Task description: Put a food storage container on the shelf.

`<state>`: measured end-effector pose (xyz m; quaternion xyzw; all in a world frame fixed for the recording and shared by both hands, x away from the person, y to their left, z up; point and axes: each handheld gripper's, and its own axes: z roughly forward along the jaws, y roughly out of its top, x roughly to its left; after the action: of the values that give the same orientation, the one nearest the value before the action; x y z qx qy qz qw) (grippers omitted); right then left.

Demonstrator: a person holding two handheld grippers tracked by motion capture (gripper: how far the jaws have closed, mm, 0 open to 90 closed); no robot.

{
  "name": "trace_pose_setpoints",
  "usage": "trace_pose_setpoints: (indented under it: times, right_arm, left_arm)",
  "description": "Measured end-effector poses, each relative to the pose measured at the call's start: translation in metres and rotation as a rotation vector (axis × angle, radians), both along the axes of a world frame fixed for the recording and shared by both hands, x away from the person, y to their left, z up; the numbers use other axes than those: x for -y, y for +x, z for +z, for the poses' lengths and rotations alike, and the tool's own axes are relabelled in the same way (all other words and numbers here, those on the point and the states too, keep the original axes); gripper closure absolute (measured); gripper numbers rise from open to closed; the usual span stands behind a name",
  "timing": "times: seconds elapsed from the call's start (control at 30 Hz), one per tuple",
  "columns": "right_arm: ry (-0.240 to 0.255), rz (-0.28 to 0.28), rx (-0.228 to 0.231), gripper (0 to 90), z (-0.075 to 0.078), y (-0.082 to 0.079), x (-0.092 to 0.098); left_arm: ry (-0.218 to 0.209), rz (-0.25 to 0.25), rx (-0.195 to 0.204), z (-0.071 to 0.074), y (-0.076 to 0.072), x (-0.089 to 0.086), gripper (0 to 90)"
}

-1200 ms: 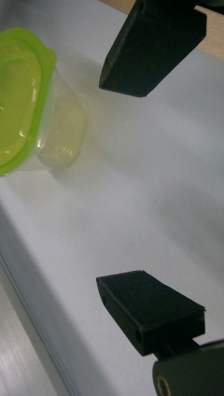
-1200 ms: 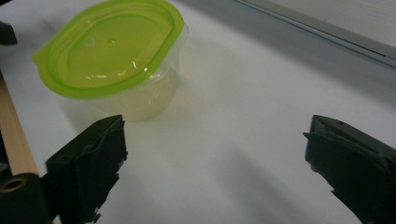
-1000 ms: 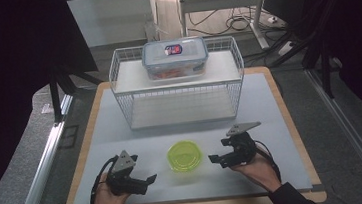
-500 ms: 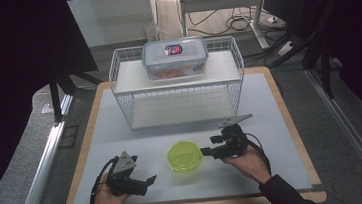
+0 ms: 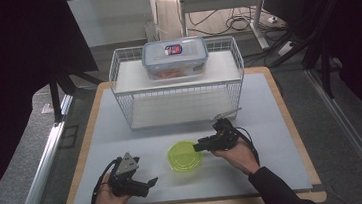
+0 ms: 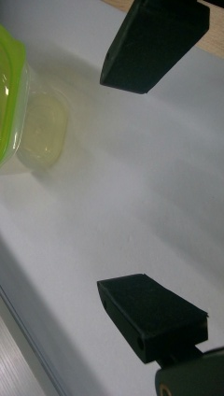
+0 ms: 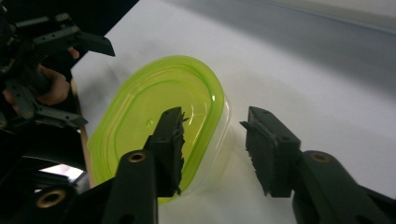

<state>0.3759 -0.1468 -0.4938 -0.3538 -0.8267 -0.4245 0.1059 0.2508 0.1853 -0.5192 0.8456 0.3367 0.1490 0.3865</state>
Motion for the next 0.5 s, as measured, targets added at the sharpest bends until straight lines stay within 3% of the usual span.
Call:
trace_pose_setpoints:
  times: [0.37,0.5]
  right_arm:
    - [0.070,0.016,-0.157,79.8,-0.0075,0.0097,0.0014]
    - [0.075,0.024,-0.173,80.9,-0.0054,0.0083,0.0005]
  left_arm:
    - [0.011,-0.012,0.003,-0.0007,-0.0006,0.0022,4.9]
    - [0.016,-0.014,0.005,-0.0008,-0.0006,0.0025,4.9]
